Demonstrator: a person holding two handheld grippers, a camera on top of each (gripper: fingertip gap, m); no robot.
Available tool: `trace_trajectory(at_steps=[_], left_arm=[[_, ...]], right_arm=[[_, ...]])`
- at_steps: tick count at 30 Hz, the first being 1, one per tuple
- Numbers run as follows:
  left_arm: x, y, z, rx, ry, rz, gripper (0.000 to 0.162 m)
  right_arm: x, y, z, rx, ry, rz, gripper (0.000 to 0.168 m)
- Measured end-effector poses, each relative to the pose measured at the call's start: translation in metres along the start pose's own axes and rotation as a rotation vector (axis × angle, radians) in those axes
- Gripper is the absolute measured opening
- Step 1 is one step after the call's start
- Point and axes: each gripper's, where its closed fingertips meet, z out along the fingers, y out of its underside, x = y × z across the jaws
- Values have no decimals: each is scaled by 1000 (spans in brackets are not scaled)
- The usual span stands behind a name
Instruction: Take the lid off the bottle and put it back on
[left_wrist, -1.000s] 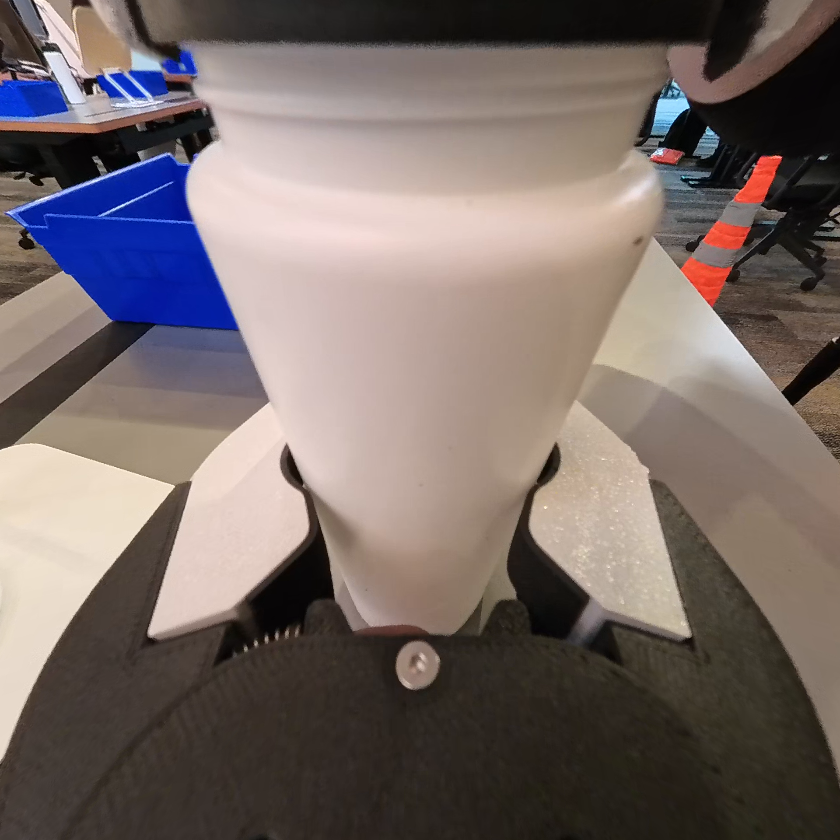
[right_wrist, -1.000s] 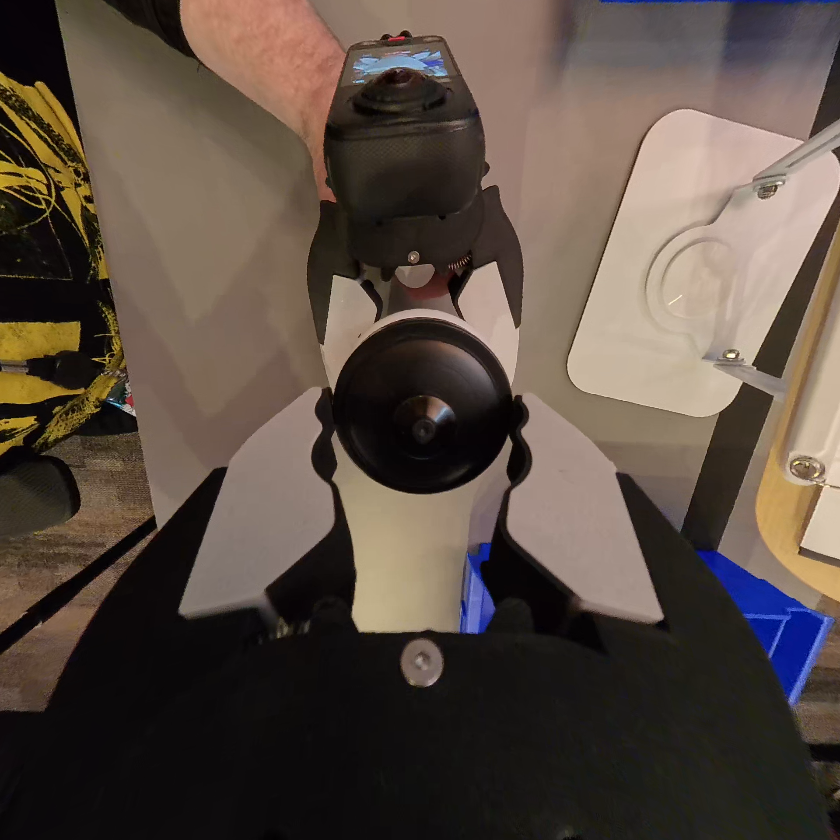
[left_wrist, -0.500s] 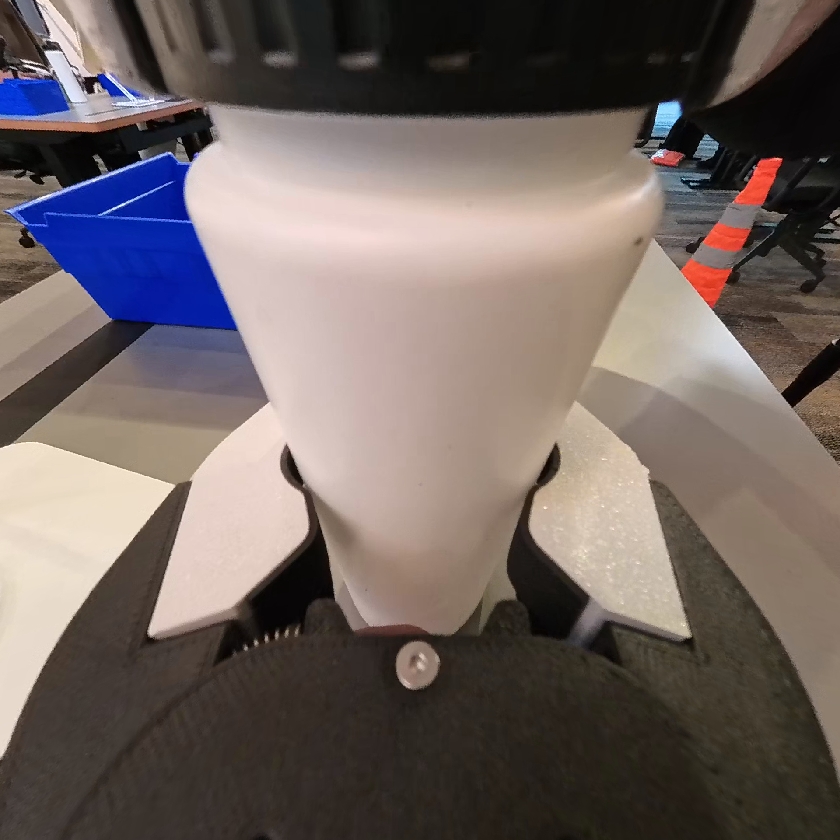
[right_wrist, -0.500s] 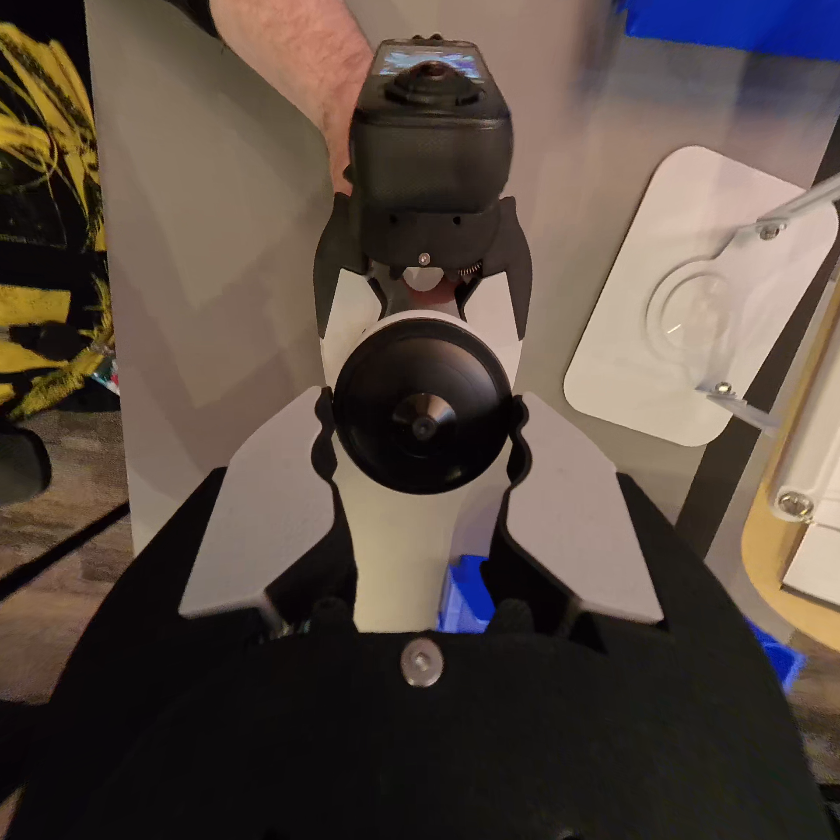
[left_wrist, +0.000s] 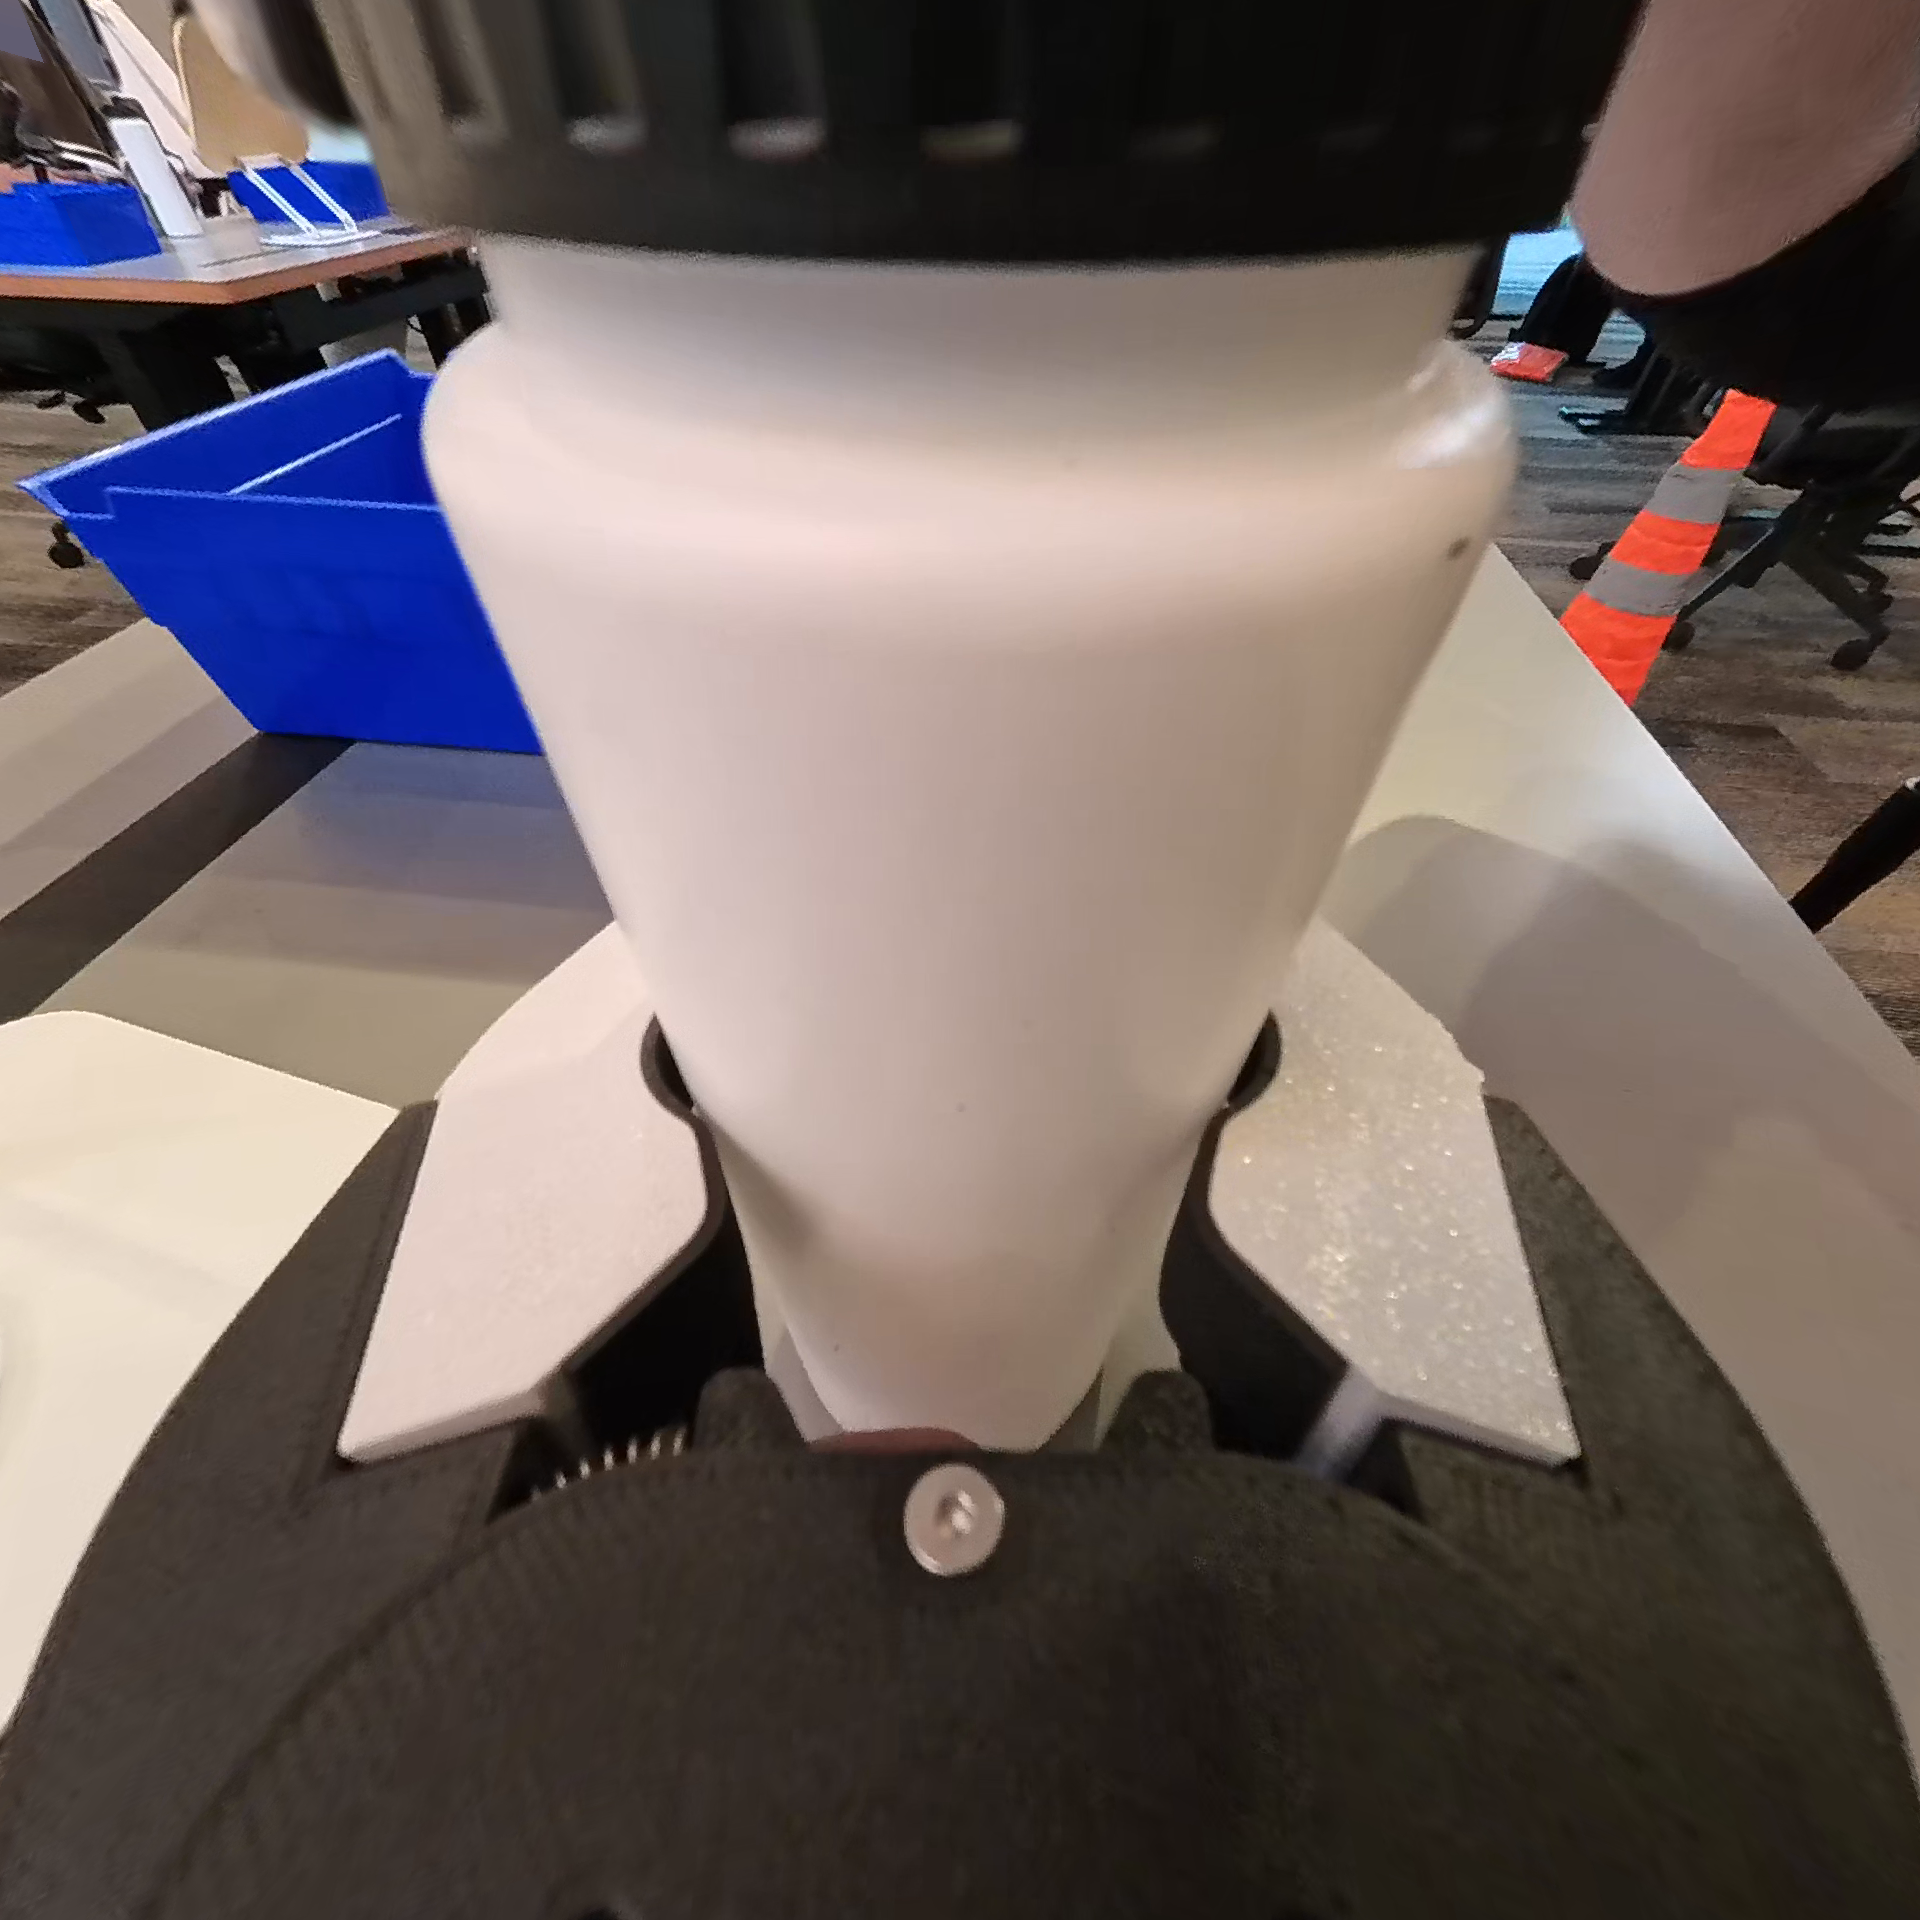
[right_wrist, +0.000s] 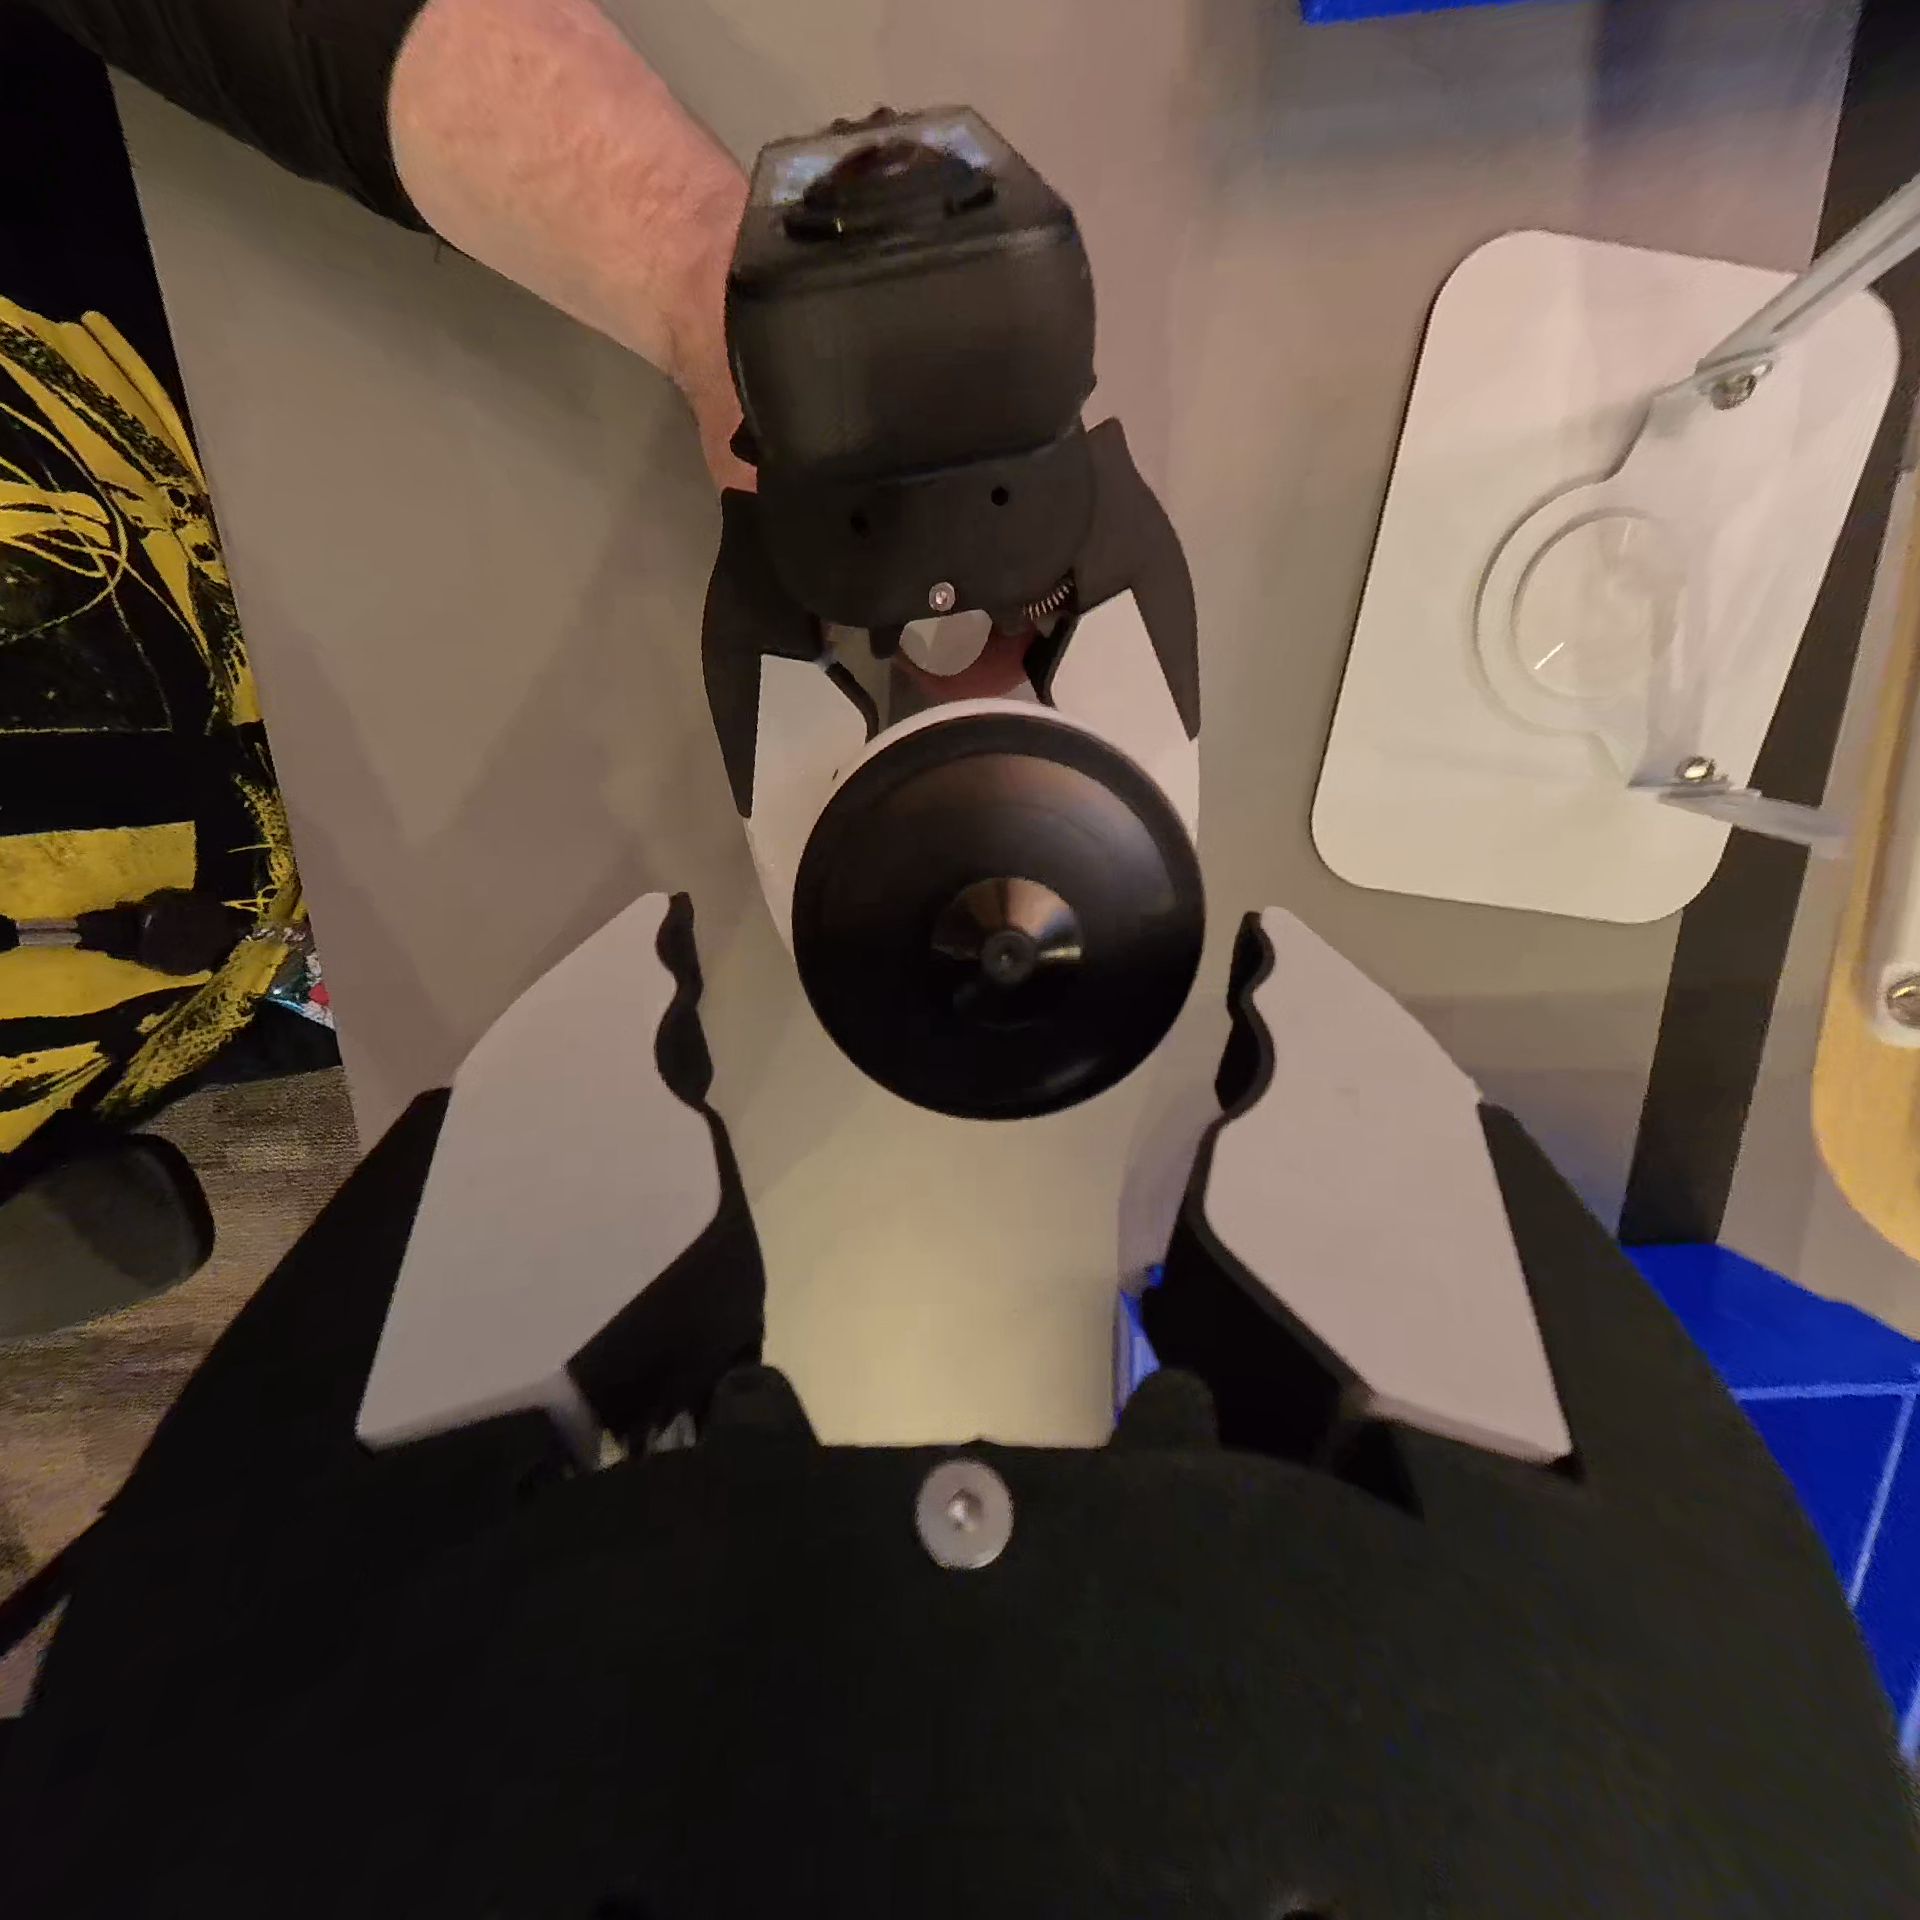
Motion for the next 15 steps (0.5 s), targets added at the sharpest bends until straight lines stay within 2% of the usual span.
trace_trajectory(at_steps=[3,6,11,15], left_arm=[[0,0,1,0,0,3,100],[0,0,1,0,1,3,100],[0,0,1,-1,0,2,100],[0,0,1,4,5,-5,100]], right_arm=[[0,-5,-8,16,-1,-126,81],[4,-2,-7,-36,5,-199,71],[5,-1,-6,-50,-7,-152,71],[6,-2,-5,-53,43,31,71]])
